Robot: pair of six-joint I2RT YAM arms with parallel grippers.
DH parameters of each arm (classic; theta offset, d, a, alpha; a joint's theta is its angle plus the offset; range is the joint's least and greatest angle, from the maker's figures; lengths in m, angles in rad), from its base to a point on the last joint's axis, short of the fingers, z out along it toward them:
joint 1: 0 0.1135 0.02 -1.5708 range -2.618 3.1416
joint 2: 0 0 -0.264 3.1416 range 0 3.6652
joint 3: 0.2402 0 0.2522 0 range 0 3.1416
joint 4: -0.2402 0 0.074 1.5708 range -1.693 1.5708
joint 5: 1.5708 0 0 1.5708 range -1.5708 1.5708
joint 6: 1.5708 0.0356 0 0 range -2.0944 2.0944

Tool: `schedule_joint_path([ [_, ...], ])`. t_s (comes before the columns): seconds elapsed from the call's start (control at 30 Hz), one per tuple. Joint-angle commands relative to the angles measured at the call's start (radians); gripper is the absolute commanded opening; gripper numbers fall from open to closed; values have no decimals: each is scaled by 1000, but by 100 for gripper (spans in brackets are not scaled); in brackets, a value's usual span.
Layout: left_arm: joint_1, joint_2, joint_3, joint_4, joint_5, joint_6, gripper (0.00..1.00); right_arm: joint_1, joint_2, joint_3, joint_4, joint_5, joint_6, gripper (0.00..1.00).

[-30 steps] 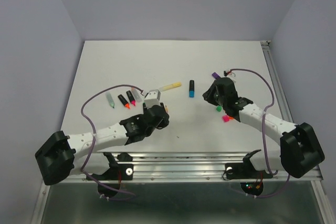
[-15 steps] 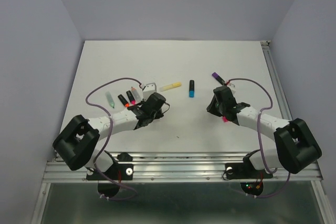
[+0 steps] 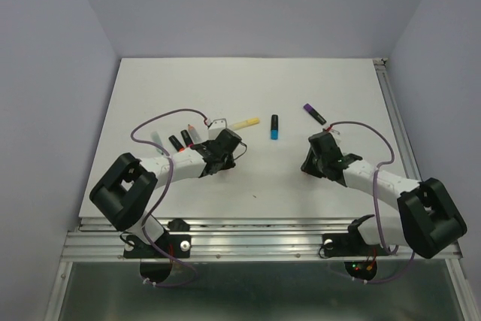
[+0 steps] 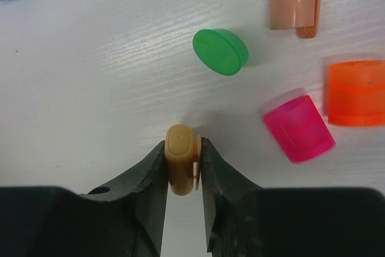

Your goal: Open the pen caps

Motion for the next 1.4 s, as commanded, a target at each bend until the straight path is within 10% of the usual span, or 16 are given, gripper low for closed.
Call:
schedule_joint_path([
  [0.0, 5, -55, 22, -26, -1, -2, 43, -6, -55, -19, -38, 11, 11, 32],
  [0.6, 6, -218, 63, 32, 52, 156, 99, -6, -293, 59, -154, -35, -24, 100],
  [1.03, 182, -3, 293, 222, 399, 513, 99, -6, -497, 40, -127, -77, -65, 100],
  [1.37, 291, 323, 610, 65, 665, 832, 99, -6, -500, 15, -130, -113, -76, 100],
])
